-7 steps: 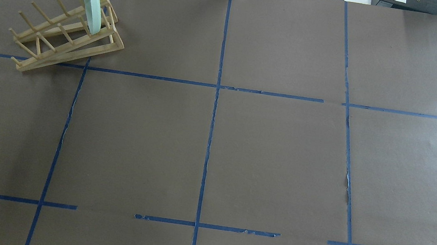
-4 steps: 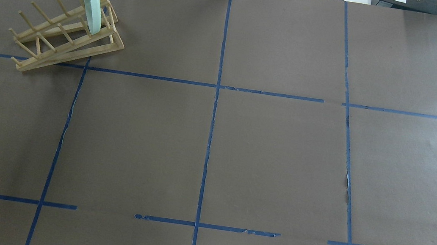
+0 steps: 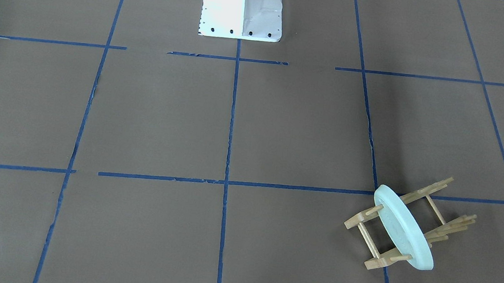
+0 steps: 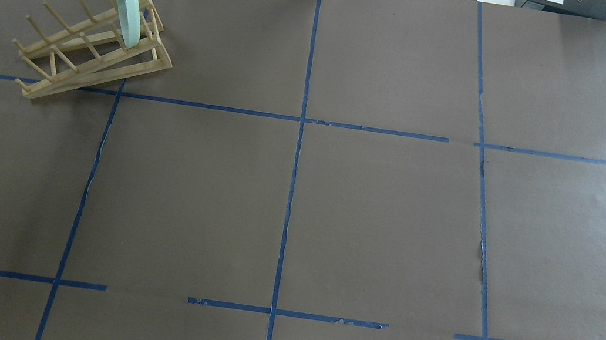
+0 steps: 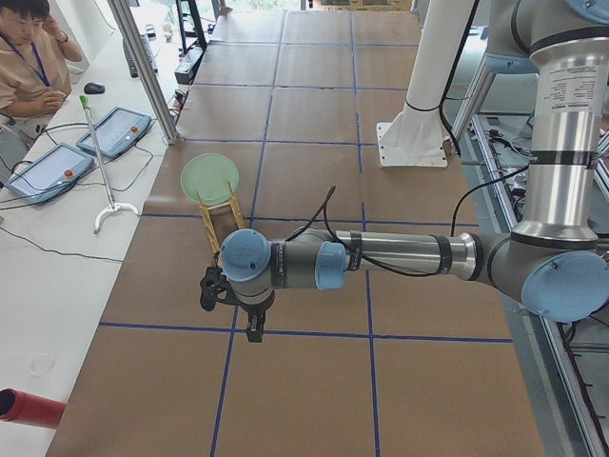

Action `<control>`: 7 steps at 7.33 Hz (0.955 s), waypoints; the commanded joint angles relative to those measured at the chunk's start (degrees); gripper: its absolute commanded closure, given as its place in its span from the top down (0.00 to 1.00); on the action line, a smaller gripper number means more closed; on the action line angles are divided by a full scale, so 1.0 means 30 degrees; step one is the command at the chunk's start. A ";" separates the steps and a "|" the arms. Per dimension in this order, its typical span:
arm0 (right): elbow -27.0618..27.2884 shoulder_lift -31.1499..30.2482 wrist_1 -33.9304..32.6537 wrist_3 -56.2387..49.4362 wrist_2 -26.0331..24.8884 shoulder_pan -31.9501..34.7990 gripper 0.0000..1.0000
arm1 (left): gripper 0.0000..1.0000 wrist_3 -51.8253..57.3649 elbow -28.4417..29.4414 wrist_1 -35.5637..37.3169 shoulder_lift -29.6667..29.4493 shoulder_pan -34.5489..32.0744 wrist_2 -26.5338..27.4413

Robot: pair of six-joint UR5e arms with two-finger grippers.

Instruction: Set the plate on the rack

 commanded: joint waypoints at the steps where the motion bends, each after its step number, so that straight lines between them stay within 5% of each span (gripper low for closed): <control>1: 0.0000 0.0000 -0.0012 -0.0012 0.0000 0.0000 1.00 | 1.00 0.0034 0.0064 -0.1798 0.0246 0.0017 0.1122; 4: 0.0000 0.0000 0.0017 0.0017 0.0000 0.0000 1.00 | 1.00 -0.0141 0.0298 -0.2197 0.0160 0.0017 0.1806; 7: 0.0000 0.0000 -0.0012 -0.0012 0.0000 0.0000 1.00 | 1.00 0.0091 0.0124 0.1292 -0.0718 0.0046 0.1805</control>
